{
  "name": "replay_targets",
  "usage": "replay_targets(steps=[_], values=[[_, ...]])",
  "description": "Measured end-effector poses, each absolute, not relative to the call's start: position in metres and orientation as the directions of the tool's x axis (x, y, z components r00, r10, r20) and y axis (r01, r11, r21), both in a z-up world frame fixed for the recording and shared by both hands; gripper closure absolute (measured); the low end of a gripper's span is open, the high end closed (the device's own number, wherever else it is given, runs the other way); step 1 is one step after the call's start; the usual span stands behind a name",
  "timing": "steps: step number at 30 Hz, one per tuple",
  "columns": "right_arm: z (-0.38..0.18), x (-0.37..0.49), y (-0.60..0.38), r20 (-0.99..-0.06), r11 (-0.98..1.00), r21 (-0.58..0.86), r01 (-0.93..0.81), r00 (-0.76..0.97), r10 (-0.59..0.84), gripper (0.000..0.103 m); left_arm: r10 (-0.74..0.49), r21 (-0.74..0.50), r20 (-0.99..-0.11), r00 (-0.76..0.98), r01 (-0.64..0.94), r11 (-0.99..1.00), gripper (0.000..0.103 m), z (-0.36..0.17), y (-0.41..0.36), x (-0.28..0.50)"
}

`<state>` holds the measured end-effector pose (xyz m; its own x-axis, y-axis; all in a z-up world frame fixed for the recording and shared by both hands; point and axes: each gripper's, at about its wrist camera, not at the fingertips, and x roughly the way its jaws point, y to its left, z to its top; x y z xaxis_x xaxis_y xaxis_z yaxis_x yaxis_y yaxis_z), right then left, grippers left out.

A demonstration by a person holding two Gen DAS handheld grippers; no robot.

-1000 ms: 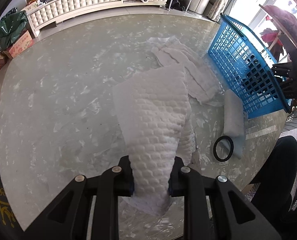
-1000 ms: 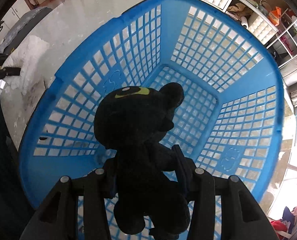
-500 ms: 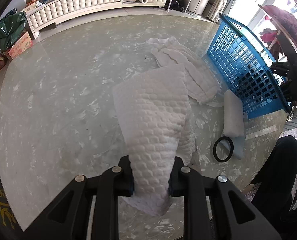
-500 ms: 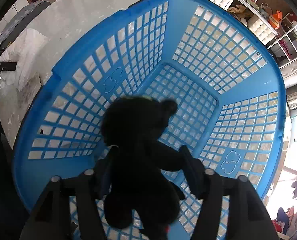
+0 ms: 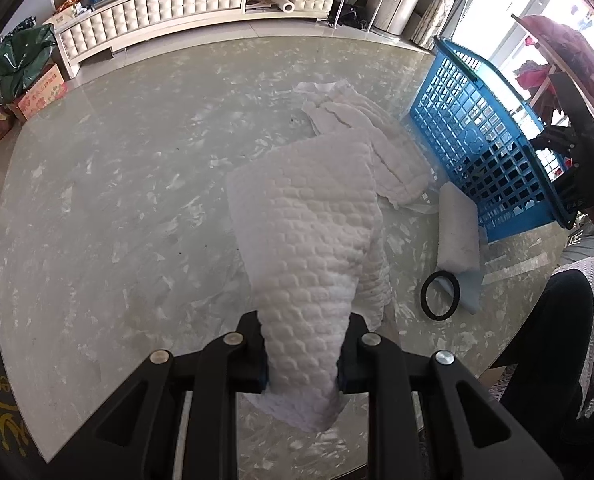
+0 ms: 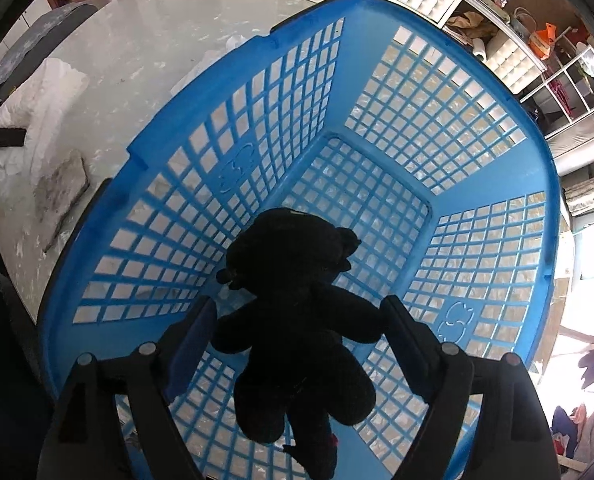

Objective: Organize soft objects
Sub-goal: 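Carry the black plush toy into the blue basket and release it with the right tool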

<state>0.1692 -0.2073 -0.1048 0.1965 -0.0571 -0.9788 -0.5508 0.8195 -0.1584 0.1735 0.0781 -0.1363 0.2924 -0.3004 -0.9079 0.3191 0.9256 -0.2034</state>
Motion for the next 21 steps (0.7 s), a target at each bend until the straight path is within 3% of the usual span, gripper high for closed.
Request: replay_targets(steps=[3, 11, 21], values=[[-0.099, 0.165, -0.205, -0.973, 0.816, -0.183, -0.549, 0.218, -0.072, 0.010, -0.306, -0.204, -0.901, 0.306, 0.322, 0.924, 0.082, -0.129, 0.081, 0.170], [-0.081, 0.166, -0.220, -0.961, 0.834, -0.210, -0.510, 0.264, -0.080, 0.000, -0.318, -0.203, -0.885, 0.340, 0.333, 0.921, 0.082, -0.109, 0.080, 0.162], [-0.047, 0.141, -0.224, -0.946, 0.848, -0.209, -0.487, 0.319, -0.050, 0.000, -0.334, -0.200, -0.864, 0.377, 0.352, 0.914, 0.082, -0.081, 0.075, 0.149]])
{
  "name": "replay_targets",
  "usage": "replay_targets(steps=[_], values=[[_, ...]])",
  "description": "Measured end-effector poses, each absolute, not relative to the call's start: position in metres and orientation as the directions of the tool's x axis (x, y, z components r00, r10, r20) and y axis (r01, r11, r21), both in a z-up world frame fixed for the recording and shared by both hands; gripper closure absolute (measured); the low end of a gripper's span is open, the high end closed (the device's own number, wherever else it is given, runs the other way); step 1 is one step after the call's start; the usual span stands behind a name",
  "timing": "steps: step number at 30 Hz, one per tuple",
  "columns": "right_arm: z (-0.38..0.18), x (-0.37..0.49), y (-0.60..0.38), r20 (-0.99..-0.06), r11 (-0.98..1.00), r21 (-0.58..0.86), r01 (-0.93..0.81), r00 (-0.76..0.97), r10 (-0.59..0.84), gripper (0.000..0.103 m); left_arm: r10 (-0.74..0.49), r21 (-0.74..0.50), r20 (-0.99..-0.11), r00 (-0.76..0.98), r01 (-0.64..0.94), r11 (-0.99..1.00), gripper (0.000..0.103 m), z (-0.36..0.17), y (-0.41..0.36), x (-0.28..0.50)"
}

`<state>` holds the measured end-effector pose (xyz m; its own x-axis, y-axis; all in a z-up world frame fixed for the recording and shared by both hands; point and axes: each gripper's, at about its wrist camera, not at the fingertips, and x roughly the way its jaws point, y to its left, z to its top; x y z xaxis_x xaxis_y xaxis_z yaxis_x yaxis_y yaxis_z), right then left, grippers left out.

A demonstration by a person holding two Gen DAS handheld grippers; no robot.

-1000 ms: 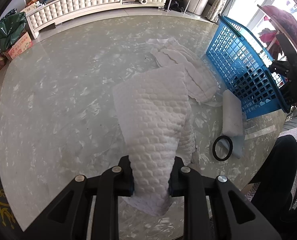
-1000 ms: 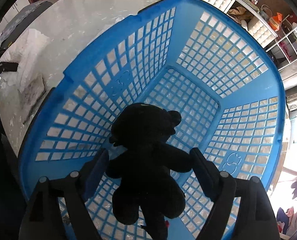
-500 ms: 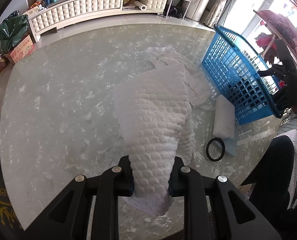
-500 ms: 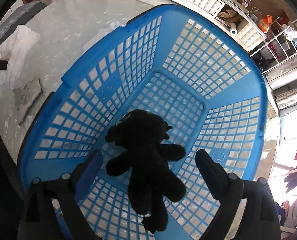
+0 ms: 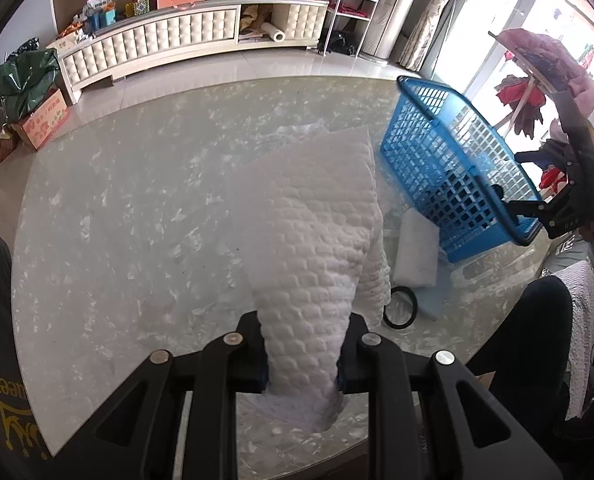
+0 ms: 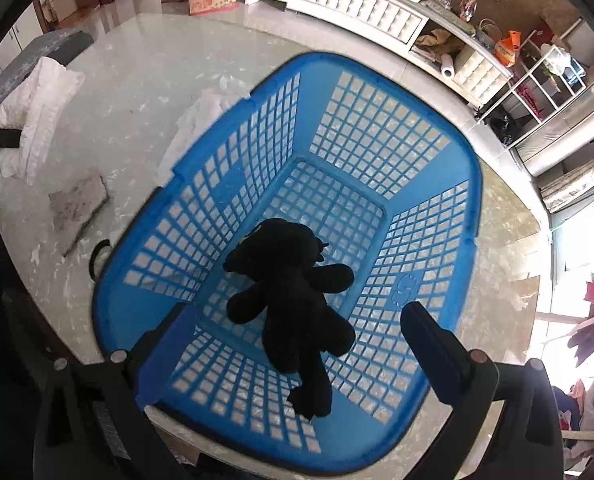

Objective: Organize soft objects
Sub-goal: 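Carry the black plush toy into the blue basket and release it with the right tool, then carry the white quilted pad over the blue basket and release it with the left tool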

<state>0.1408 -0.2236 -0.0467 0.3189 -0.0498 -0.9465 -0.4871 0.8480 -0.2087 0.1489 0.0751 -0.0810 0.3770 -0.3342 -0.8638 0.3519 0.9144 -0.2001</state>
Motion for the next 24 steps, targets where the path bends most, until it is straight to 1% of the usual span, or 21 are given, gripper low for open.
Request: replay_targets(steps=[11, 15, 24], values=[[-0.007, 0.095, -0.226, -0.912, 0.892, -0.223, -0.392, 0.406, -0.049, 0.000, -0.365, -0.185, -0.837, 0.408, 0.417, 0.890, 0.082, -0.046, 0.049, 0.138], [-0.004, 0.084, -0.229, -0.904, 0.902, -0.253, -0.349, 0.418, -0.092, 0.000, -0.385, -0.181, -0.831, 0.401, 0.460, 0.869, 0.081, -0.035, 0.031, 0.136], [0.000, 0.062, -0.239, -0.893, 0.926, -0.240, -0.292, 0.441, -0.093, 0.000, -0.428, -0.181, -0.823, 0.373, 0.543, 0.820, 0.081, -0.022, -0.013, 0.135]])
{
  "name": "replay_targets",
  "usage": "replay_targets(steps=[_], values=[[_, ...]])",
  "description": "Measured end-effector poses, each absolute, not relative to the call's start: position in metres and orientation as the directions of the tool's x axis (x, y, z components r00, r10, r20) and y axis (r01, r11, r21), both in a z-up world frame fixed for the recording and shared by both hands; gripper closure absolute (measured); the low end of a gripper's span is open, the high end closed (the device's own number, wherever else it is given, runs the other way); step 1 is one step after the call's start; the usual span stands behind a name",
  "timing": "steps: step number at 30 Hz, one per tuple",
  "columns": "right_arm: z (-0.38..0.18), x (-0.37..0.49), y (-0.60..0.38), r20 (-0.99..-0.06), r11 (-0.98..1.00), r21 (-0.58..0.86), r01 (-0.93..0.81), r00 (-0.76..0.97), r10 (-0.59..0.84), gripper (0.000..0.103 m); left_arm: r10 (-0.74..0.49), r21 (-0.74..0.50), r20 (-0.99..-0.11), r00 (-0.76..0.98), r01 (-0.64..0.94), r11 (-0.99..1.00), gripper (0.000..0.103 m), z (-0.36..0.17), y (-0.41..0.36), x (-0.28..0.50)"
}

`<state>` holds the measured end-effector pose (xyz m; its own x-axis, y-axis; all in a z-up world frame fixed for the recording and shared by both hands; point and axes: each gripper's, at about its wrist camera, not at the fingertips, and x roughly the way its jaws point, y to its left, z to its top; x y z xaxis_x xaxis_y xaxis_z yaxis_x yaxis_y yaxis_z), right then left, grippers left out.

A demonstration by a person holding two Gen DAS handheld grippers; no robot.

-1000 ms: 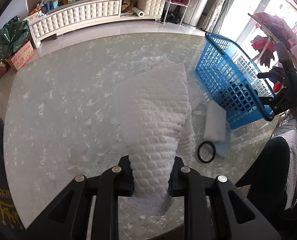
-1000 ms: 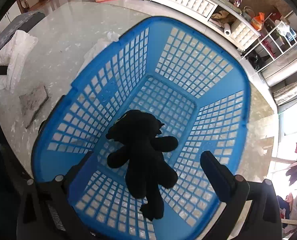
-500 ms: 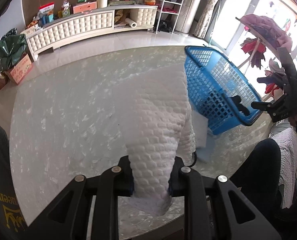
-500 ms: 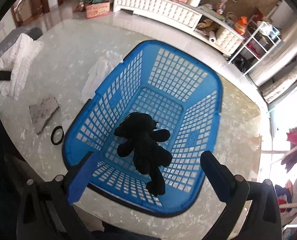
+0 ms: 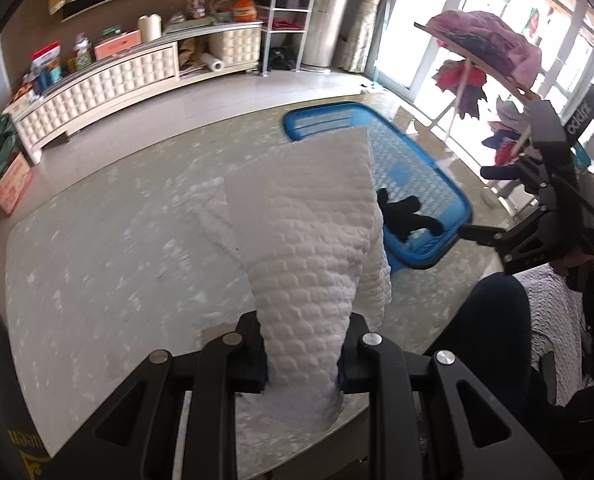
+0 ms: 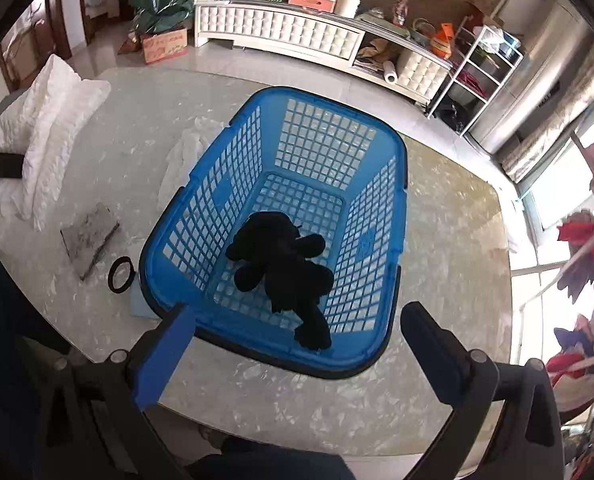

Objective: Organize soft objects
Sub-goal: 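Carry the white quilted pad over the blue basket and release it with the left tool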

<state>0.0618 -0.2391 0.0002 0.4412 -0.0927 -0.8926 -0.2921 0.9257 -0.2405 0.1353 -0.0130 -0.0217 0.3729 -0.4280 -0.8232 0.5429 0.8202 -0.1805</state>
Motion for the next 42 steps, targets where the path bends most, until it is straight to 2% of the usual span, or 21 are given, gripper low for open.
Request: replay_targets(steps=[26, 42], values=[[-0.019, 0.052, -0.290, -0.885, 0.981, -0.144, -0.128, 0.460, -0.070, 0.000, -0.419, -0.112, -0.861, 0.289, 0.696, 0.709, 0.081, -0.028, -0.121, 0.173], [-0.021, 0.060, -0.313, -0.881, 0.999, -0.013, -0.053, 0.473, 0.013, 0.000, -0.362, -0.053, -0.889, 0.279, 0.724, 0.688, 0.081, -0.053, -0.163, 0.220]])
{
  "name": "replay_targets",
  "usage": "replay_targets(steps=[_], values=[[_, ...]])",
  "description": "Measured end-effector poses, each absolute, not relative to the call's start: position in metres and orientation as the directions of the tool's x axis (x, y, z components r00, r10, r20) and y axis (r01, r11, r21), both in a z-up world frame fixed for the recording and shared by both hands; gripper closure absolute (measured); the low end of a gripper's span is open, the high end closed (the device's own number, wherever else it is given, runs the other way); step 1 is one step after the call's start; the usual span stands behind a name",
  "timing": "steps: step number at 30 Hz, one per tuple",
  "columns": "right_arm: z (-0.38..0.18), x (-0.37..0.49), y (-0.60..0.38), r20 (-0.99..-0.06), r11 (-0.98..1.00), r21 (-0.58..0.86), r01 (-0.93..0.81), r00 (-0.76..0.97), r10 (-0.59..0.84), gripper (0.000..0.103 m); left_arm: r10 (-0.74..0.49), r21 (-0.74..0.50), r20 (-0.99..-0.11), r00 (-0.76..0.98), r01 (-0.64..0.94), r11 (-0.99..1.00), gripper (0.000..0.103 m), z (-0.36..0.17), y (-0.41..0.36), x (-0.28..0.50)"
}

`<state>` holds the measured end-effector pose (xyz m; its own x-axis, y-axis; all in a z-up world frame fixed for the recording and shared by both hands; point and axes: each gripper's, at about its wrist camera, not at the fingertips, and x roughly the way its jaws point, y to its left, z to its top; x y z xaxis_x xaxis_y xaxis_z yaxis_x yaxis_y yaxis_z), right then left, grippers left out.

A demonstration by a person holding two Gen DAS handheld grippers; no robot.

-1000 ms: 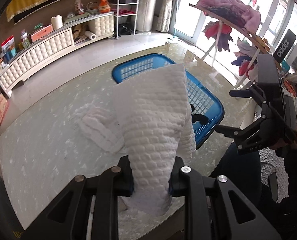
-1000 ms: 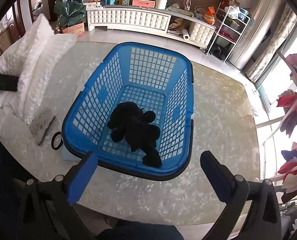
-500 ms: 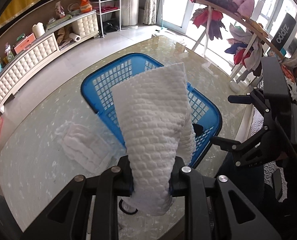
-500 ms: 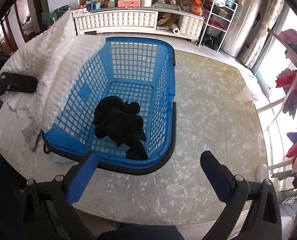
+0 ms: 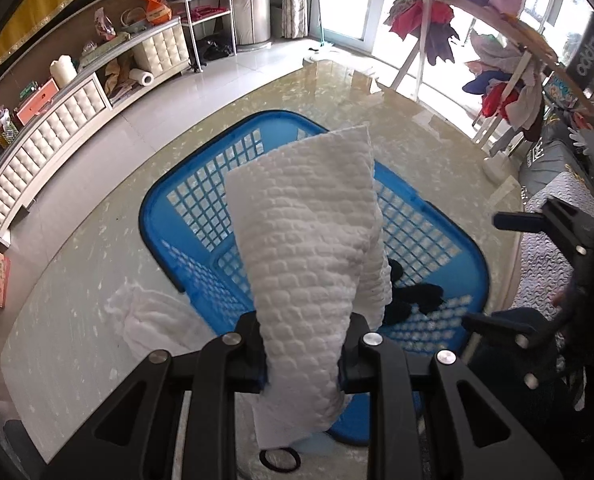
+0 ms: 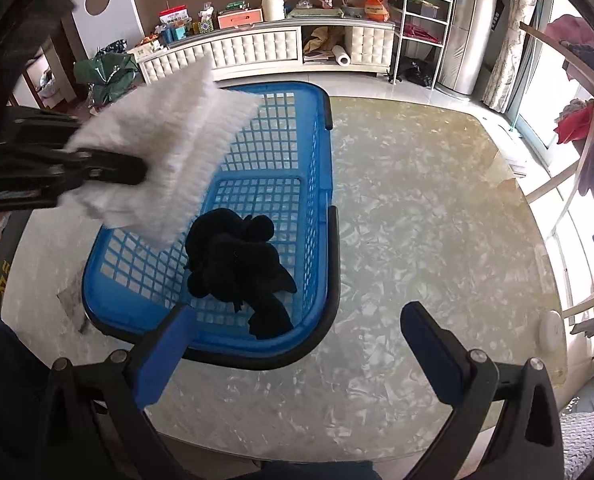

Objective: Organize soft objects
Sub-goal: 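Carry the white quilted pad over the blue basket and release it with the left tool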

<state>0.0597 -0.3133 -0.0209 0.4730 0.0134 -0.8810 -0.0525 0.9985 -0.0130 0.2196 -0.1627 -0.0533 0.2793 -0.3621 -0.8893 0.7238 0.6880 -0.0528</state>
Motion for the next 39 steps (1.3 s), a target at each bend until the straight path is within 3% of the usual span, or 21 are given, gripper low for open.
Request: replay_targets(steps=[28, 34, 39], values=[[-0.042, 0.083, -0.339, -0.893, 0.997, 0.071, 0.023, 0.448, 0.053, 0.000, -0.226, 0.095, -0.931, 0.288, 0.786, 0.610, 0.076, -0.111, -0.201, 0.269], [-0.042, 0.085, -0.336, -0.891, 0.998, 0.060, 0.028, 0.452, 0.041, 0.000, -0.220, 0.098, -0.933, 0.284, 0.791, 0.604, 0.070, -0.109, -0.204, 0.274], [-0.043, 0.085, -0.333, -0.892, 0.999, 0.044, 0.032, 0.451, 0.025, 0.000, -0.224, 0.111, -0.928, 0.299, 0.792, 0.600, 0.049, -0.105, -0.206, 0.272]])
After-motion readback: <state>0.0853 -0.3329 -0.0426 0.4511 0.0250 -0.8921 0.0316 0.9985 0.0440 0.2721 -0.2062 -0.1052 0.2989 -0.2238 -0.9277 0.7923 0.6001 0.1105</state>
